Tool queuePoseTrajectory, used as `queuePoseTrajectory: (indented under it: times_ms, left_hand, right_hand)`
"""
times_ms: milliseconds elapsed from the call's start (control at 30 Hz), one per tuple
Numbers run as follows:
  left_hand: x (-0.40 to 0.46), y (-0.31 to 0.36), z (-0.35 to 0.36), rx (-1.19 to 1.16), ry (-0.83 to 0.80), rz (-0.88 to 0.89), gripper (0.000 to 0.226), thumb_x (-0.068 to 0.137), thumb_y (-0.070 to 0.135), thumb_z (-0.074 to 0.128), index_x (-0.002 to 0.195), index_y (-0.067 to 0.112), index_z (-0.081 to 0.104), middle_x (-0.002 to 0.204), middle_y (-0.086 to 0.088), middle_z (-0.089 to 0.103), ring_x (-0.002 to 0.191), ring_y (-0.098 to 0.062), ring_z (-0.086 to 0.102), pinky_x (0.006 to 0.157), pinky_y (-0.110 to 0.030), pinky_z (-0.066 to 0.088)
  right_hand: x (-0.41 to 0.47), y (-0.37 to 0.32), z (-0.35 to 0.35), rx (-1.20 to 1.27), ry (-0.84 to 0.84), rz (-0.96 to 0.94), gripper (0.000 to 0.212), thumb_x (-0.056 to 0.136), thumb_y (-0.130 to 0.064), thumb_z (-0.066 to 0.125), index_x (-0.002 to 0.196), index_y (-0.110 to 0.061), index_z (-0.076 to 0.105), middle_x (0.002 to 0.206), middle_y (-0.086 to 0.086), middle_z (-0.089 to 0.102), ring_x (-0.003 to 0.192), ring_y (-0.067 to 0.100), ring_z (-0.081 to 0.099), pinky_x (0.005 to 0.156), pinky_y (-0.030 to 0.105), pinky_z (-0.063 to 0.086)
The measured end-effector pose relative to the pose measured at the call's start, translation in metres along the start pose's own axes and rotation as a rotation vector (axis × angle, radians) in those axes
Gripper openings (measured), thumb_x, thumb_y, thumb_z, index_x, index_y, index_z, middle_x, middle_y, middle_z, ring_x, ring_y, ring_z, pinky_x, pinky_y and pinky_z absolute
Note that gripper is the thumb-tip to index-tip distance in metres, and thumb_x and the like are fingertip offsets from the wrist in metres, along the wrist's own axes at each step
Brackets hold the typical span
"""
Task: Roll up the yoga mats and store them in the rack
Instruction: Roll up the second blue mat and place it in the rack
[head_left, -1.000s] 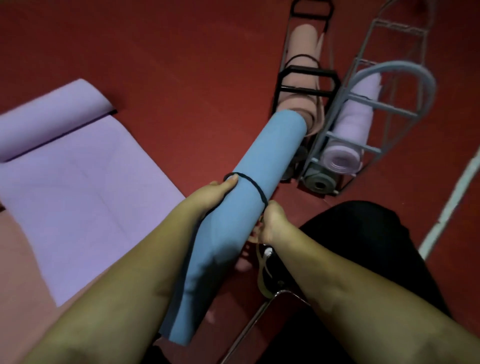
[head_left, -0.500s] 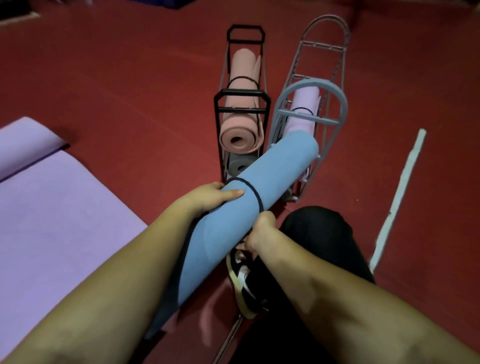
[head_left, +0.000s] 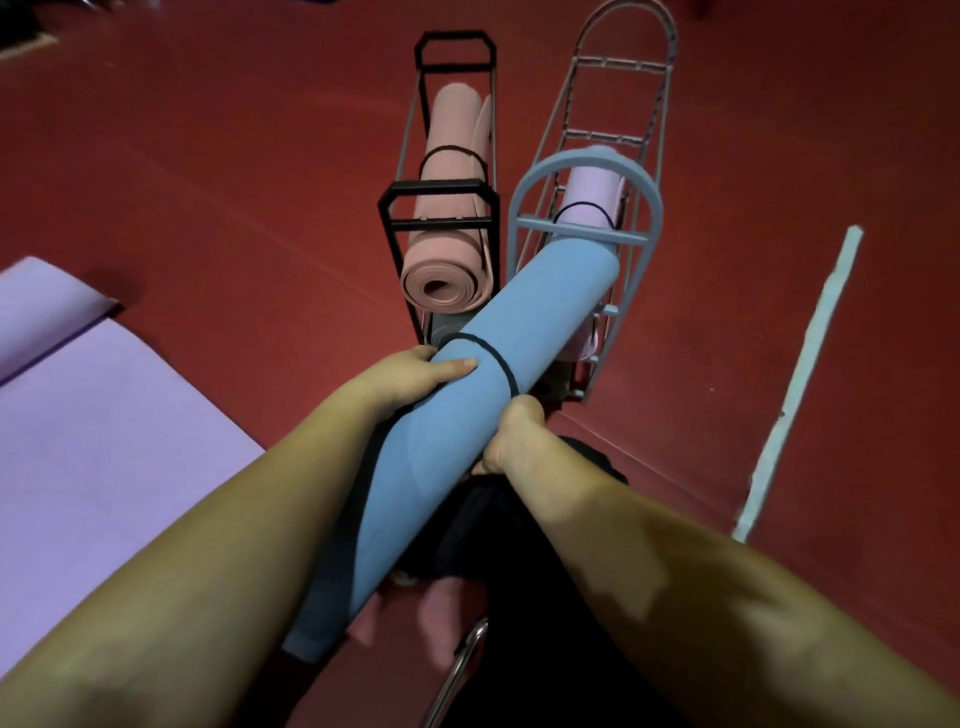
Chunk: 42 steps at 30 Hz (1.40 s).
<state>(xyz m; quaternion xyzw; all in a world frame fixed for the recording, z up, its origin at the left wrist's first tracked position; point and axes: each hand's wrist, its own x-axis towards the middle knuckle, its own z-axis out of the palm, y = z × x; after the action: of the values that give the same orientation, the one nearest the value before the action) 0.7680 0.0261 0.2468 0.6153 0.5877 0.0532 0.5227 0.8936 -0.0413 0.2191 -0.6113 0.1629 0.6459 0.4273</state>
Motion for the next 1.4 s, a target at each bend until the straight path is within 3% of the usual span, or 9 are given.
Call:
queuePoseTrajectory:
  times_ms: [267,433,700,900,1000,1067,1167,1267,1400]
  left_hand:
    - [0.046,0.027,0.004,-0.095,-0.041,0.031,0.06,0.085,0.05,0.07,0.135,0.021,0.054,0.123,0.001,0.067,0.102,-0.015,0.068,0.094,-0.038,0.053]
    - [0.079,0.038,0.008,-0.147,-0.056,0.08,0.078,0.071,0.056,0.078,0.138,0.028,0.051,0.124,0.007,0.067,0.106,-0.015,0.067,0.099,-0.043,0.051]
    - [0.118,0.053,0.025,-0.265,-0.1,0.143,0.067,0.086,0.034,0.075,0.144,0.029,0.043,0.122,0.011,0.064,0.107,-0.008,0.065,0.092,-0.031,0.052]
    - [0.138,0.062,0.03,-0.232,-0.068,0.189,0.082,0.08,0.047,0.077,0.15,0.031,0.037,0.132,0.01,0.06,0.111,-0.007,0.062,0.094,-0.03,0.049]
    - [0.137,0.053,0.036,-0.275,-0.035,0.18,0.083,0.079,0.05,0.077,0.148,0.027,0.038,0.131,0.008,0.06,0.109,-0.006,0.063,0.096,-0.03,0.049]
    - [0.132,0.041,0.04,-0.312,-0.069,0.132,0.101,0.067,0.061,0.078,0.151,0.029,0.033,0.135,0.007,0.058,0.112,-0.01,0.063,0.099,-0.034,0.049]
    - [0.116,0.028,0.047,-0.384,-0.105,0.025,0.107,0.069,0.06,0.078,0.154,0.028,0.022,0.135,0.008,0.054,0.106,-0.009,0.062,0.083,-0.032,0.053]
    - [0.098,0.017,0.058,-0.423,-0.15,-0.057,0.097,0.07,0.056,0.073,0.149,0.026,0.026,0.12,0.014,0.058,0.103,-0.008,0.063,0.078,-0.027,0.052]
    - [0.088,0.011,0.072,-0.456,-0.073,-0.041,0.059,0.082,0.038,0.076,0.128,0.029,0.04,0.118,0.008,0.064,0.1,-0.007,0.066,0.081,-0.025,0.053]
  right_hand:
    - [0.03,-0.055,0.011,-0.031,0.052,-0.016,0.049,0.089,-0.046,0.031,0.103,-0.019,0.07,0.102,0.006,0.073,0.103,0.036,0.063,0.108,0.053,0.032]
    - [0.049,-0.095,0.011,0.05,0.084,-0.105,0.045,0.095,-0.047,0.036,0.101,-0.017,0.07,0.098,0.004,0.072,0.077,0.028,0.062,0.078,0.037,0.044]
    - [0.093,-0.152,0.012,0.022,0.095,-0.272,0.037,0.096,-0.035,0.033,0.109,-0.012,0.06,0.121,0.004,0.066,0.109,0.027,0.062,0.099,0.045,0.049]
    - [0.109,-0.184,0.006,0.015,0.111,-0.221,0.046,0.092,-0.038,0.038,0.103,-0.012,0.073,0.097,0.011,0.075,0.093,0.033,0.07,0.093,0.048,0.054]
    - [0.116,-0.198,0.002,0.043,0.082,-0.28,0.045,0.097,-0.037,0.032,0.093,-0.01,0.067,0.07,0.009,0.072,0.062,0.023,0.07,0.063,0.036,0.061]
    - [0.119,-0.2,-0.005,0.069,0.008,-0.32,0.041,0.102,-0.036,0.028,0.076,-0.015,0.053,0.049,0.002,0.058,0.041,0.017,0.055,0.044,0.018,0.045]
    - [0.123,-0.191,-0.016,-0.025,-0.1,-0.332,0.034,0.094,-0.035,0.044,0.064,-0.019,0.049,0.048,-0.003,0.046,0.042,0.015,0.041,0.048,0.018,0.034]
    - [0.119,-0.174,-0.031,-0.239,-0.179,-0.319,0.041,0.089,-0.057,0.056,0.104,-0.021,0.068,0.085,0.001,0.071,0.077,0.019,0.067,0.06,0.028,0.052]
    - [0.109,-0.138,-0.053,-0.374,-0.428,-0.268,0.059,0.086,-0.061,0.061,0.133,-0.026,0.055,0.121,0.003,0.07,0.108,0.025,0.068,0.089,0.048,0.055]
